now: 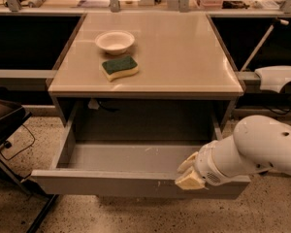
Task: Open top drawer
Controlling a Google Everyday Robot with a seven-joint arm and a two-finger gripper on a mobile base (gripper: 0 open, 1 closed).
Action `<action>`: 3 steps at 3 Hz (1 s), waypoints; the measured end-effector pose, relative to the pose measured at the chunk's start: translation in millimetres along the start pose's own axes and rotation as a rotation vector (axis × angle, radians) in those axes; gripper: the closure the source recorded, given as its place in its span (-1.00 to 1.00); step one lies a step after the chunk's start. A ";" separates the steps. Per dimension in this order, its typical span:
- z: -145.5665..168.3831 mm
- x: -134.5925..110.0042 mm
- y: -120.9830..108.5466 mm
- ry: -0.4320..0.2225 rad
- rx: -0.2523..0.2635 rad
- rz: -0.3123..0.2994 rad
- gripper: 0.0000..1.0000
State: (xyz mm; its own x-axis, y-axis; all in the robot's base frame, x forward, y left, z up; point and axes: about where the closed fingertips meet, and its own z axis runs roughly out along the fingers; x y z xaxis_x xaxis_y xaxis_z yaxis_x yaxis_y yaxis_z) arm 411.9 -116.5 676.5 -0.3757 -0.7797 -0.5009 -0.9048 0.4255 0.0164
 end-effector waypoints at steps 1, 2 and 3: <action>-3.2 6.2 5.2 0.003 -0.009 -0.002 1.00; -7.8 10.5 8.2 0.004 -0.007 0.012 1.00; -12.7 15.3 10.4 0.003 -0.005 0.029 1.00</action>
Offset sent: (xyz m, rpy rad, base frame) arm -0.2266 -0.2202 0.0097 0.0240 0.2310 0.1453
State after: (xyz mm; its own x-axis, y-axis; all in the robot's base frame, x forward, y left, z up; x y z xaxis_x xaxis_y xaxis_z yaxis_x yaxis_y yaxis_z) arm 394.2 -129.8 680.0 -0.4022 -0.7685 -0.4976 -0.8946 0.4455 0.0349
